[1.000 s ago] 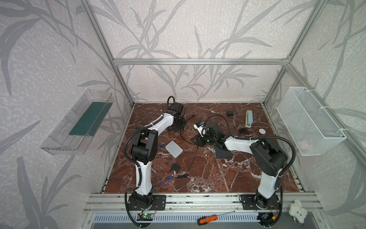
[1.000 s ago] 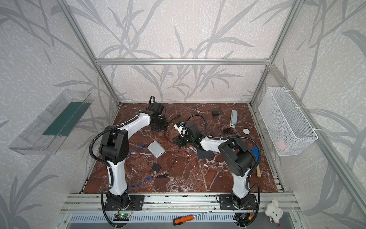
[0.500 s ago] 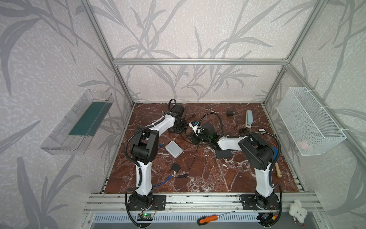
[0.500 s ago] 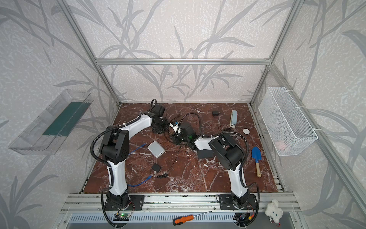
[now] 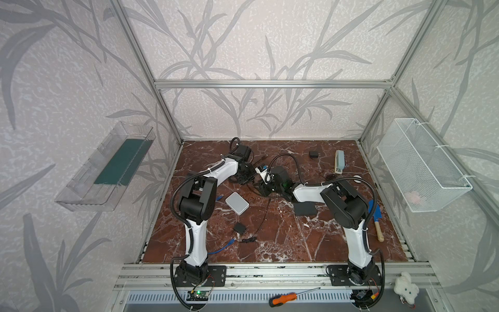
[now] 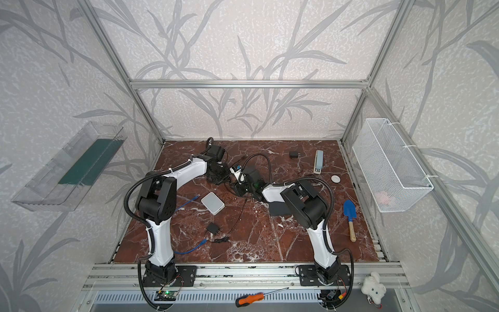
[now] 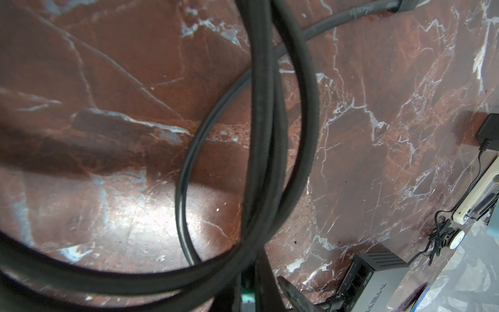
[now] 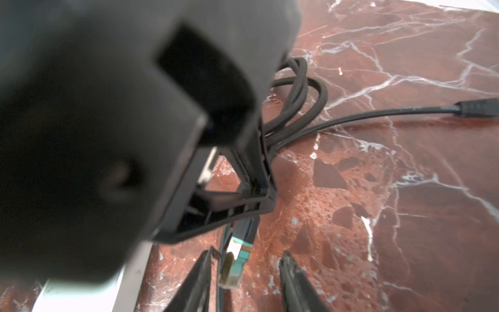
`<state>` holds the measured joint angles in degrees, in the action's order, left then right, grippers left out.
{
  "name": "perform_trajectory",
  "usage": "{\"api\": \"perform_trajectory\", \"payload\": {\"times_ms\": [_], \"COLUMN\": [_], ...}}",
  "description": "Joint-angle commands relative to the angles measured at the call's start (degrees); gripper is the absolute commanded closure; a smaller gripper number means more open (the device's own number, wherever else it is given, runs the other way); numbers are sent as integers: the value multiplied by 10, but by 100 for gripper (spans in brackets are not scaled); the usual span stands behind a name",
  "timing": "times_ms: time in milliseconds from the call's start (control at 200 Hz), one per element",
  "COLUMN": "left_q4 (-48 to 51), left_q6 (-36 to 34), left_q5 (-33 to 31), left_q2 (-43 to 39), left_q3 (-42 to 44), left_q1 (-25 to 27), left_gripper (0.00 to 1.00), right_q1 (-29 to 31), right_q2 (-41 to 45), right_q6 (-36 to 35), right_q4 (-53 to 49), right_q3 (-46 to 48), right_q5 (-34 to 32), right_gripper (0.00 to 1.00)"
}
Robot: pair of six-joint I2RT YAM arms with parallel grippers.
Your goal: Insert the plug into the switch port
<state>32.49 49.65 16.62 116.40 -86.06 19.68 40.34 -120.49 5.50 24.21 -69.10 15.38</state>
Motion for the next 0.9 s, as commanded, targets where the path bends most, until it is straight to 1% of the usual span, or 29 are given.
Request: {"api": "perform_trajectory", "payload": {"times_ms": [0, 295, 395, 495, 585, 675, 755, 895], "left_q4": [-3, -1, -4, -9, -10, -12, -16, -19], "left_q6": [0, -2, -2, 0, 1, 2, 6, 13], "left_q5": [13, 10, 12, 11, 8, 7, 7, 8], "left_q2": [-36, -39, -39, -40, -40, -40, -39, -39], "left_q3": [-2, 3, 4, 9, 11, 12, 13, 13], "left_q1": [4, 4, 4, 4, 4, 4, 4, 4], "left_gripper": [92, 92, 92, 92, 92, 92, 92, 92], "right_q1": [5, 15, 18, 19, 19, 19, 19, 19], "right_q2": [-15, -21, -22, -23, -22, -23, -22, -25], "right_q6": [-5, -15, -13, -10, -5, 1, 2, -1], "right_q4": [-26, -22, -16, -14, -5, 9, 22, 5], "right_q3": [-18, -24, -21, -22, -18, -11, -6, -14], "right_q5": [-12, -2, 4, 7, 19, 33, 40, 40], "right_gripper": [58, 63, 63, 62, 56, 55, 55, 57]}}
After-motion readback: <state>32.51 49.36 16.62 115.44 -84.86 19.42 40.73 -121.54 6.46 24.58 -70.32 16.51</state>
